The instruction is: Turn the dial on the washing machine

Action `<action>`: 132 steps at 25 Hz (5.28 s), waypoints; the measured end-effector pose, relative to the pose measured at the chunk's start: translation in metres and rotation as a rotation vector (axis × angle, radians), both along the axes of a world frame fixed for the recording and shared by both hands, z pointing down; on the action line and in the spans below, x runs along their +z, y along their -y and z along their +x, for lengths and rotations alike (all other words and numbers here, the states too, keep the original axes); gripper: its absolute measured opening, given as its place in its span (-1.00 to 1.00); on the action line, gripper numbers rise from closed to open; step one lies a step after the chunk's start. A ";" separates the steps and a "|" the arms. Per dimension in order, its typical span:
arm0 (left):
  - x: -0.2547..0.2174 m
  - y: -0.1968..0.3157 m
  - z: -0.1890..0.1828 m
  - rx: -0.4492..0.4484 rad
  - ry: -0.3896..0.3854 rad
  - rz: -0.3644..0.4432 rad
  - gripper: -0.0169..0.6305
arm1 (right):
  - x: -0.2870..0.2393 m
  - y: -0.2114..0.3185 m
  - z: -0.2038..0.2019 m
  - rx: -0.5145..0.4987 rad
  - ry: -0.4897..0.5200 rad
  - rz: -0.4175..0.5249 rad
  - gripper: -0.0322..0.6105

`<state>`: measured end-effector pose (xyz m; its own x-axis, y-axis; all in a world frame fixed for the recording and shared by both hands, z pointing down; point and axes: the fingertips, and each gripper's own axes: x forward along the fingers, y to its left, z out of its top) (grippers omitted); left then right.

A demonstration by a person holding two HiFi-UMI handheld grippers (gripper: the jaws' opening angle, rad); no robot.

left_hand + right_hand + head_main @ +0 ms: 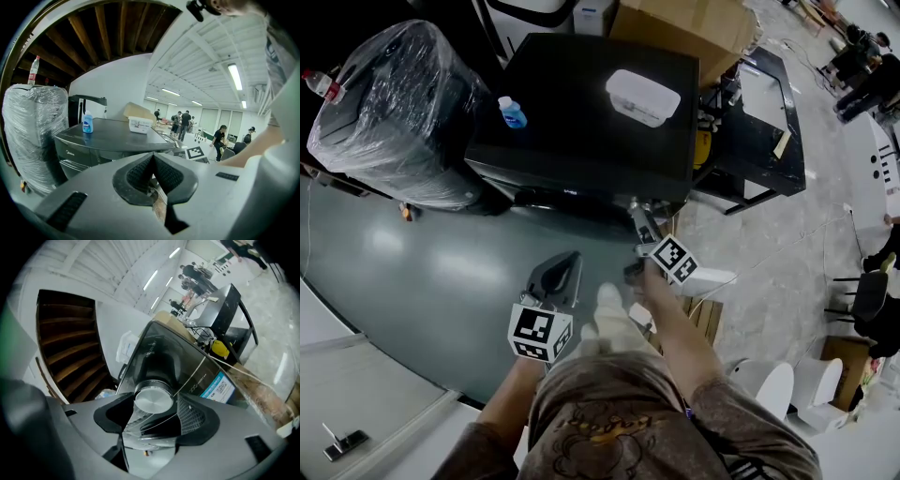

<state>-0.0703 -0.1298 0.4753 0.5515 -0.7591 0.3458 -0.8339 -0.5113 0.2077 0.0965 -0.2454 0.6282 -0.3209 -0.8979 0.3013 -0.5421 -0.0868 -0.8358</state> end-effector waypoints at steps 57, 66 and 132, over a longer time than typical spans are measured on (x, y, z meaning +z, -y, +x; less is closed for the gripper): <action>0.010 0.002 0.002 -0.004 0.022 -0.016 -0.97 | 0.005 0.001 0.001 0.043 0.275 0.036 -0.10; 0.008 0.000 -0.005 -0.008 0.027 -0.015 -0.97 | -0.007 -0.004 -0.005 -0.050 0.145 0.056 -0.07; -0.072 -0.033 -0.008 -0.019 -0.130 0.162 -0.97 | -0.213 -0.162 -0.018 -0.378 -0.704 0.506 -0.89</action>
<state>-0.0778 -0.0964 0.4028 0.5690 -0.8094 0.1455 -0.8151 -0.5316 0.2305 0.0787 -0.0834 0.4150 -0.5100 -0.8487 0.1403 -0.8545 0.4811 -0.1959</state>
